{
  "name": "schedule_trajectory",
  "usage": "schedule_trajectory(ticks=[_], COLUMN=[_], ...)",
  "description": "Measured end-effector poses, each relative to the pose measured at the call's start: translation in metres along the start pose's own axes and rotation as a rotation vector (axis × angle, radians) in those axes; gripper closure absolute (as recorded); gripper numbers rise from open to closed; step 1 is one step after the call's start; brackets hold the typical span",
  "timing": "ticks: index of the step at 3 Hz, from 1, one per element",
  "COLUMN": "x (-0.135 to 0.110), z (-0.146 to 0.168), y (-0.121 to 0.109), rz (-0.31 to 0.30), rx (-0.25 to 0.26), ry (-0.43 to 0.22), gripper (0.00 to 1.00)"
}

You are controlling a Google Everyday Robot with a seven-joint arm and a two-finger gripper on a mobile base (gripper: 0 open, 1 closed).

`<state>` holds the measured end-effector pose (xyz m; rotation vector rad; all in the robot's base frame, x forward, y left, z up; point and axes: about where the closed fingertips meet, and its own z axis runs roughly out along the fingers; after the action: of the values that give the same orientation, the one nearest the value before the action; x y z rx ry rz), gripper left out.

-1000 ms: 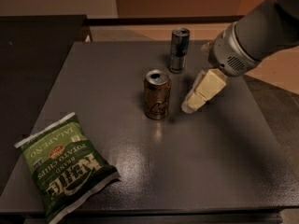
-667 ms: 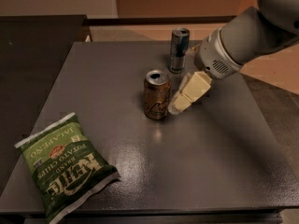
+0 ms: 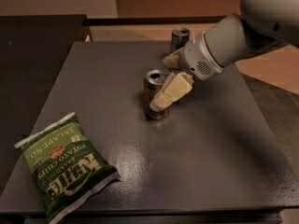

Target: Move orange can near green jalapeno chip bag

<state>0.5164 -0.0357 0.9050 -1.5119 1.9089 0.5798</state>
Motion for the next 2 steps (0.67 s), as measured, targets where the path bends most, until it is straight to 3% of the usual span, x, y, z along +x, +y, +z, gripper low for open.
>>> schedule_trajectory(ticks=[2], x=[-0.0155], z=[0.0029], y=[0.0096], rz=[-0.007], rx=[-0.039], ry=[-0.058], gripper=[0.64])
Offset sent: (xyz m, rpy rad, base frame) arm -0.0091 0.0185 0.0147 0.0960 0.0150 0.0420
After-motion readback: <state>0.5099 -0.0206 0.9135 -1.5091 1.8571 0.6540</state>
